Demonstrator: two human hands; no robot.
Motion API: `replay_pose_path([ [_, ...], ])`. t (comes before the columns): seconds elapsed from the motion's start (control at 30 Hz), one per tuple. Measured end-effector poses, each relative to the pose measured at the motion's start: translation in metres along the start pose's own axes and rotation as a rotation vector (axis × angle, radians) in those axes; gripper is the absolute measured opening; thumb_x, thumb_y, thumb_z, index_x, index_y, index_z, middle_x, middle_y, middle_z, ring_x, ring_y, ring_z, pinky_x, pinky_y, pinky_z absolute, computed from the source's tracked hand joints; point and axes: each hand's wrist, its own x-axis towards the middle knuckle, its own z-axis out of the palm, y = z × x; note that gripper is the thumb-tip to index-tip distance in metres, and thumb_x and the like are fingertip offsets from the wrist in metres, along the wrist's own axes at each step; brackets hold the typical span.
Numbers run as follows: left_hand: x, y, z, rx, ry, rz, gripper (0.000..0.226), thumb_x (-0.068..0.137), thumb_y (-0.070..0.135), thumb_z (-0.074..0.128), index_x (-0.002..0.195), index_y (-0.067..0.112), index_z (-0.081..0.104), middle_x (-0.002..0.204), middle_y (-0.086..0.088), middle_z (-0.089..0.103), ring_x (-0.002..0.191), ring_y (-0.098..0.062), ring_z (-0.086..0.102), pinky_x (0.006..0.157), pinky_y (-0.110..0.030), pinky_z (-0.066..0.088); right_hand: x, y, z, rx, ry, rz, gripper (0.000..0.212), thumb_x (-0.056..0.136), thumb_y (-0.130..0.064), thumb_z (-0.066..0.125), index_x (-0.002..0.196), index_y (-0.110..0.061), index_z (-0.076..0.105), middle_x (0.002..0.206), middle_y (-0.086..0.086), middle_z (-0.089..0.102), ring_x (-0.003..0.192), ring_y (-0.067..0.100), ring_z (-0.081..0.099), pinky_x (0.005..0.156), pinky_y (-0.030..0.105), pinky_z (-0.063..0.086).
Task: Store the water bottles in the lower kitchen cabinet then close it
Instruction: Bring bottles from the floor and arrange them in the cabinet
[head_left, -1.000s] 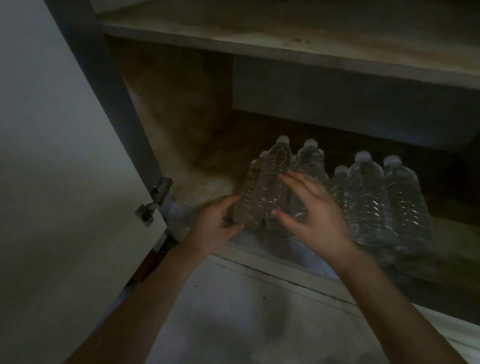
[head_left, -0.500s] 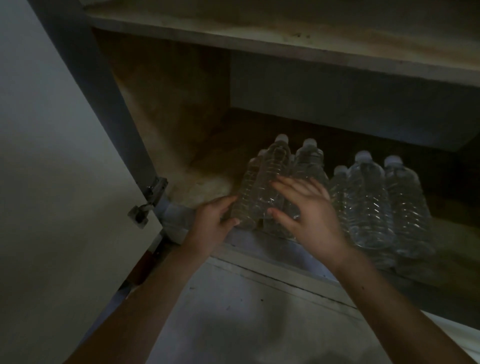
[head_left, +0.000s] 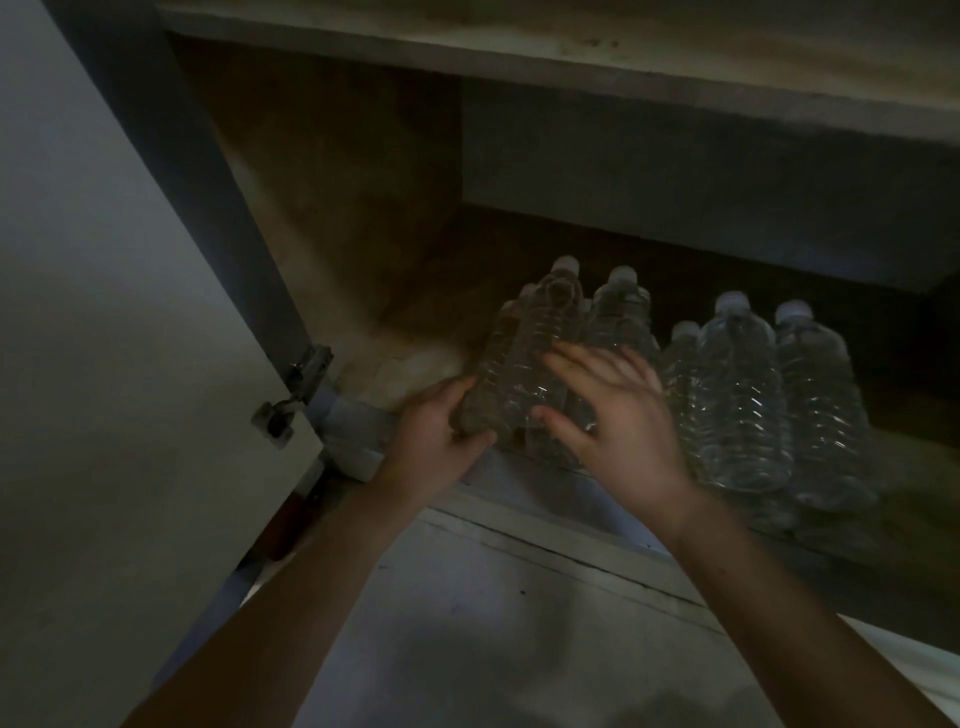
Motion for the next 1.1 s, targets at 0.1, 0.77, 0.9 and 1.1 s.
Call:
replay_pose_path([
  [0.1, -0.009, 0.008, 0.009, -0.002, 0.039, -0.013, 0.076, 0.072, 0.029, 0.082, 0.140, 0.022, 0.049, 0.132, 0.002, 0.056, 0.121, -0.011, 0.051, 0.100, -0.026, 0.044, -0.003, 0.003, -0.004, 0.089, -0.002, 0.018, 0.057, 0.088, -0.048, 0.059, 0.139, -0.022, 0.054, 0.145, 0.000, 0.051, 0.138, 0.020, 0.041, 0.119, 0.041, 0.020],
  [0.77, -0.019, 0.028, 0.041, 0.080, 0.228, -0.113, 0.103, 0.061, 0.037, 0.090, 0.145, 0.007, 0.040, 0.148, -0.010, 0.041, 0.135, -0.022, 0.042, 0.104, -0.020, 0.033, -0.028, 0.027, -0.031, 0.216, -0.090, 0.250, 0.073, 0.087, -0.023, 0.074, 0.150, -0.015, 0.038, 0.158, 0.000, 0.032, 0.145, 0.013, 0.029, 0.114, 0.017, 0.018],
  [0.9, -0.018, 0.028, 0.040, 0.126, 0.223, -0.113, 0.102, 0.063, 0.040, 0.089, 0.146, 0.008, 0.039, 0.148, -0.009, 0.044, 0.131, -0.023, 0.047, 0.100, -0.018, 0.035, -0.029, 0.027, -0.032, 0.222, -0.096, 0.239, 0.070, 0.088, -0.023, 0.072, 0.150, -0.016, 0.038, 0.158, -0.001, 0.032, 0.144, 0.010, 0.029, 0.112, 0.012, 0.015],
  [1.1, -0.016, 0.027, 0.037, 0.157, 0.217, -0.097, 0.093, 0.067, 0.038, 0.087, 0.143, 0.004, 0.044, 0.144, -0.013, 0.050, 0.128, -0.028, 0.052, 0.104, -0.032, 0.045, -0.029, 0.027, -0.030, 0.202, -0.087, 0.226, 0.070, 0.088, -0.025, 0.072, 0.149, -0.017, 0.039, 0.158, -0.003, 0.033, 0.143, 0.006, 0.028, 0.109, 0.007, 0.014],
])
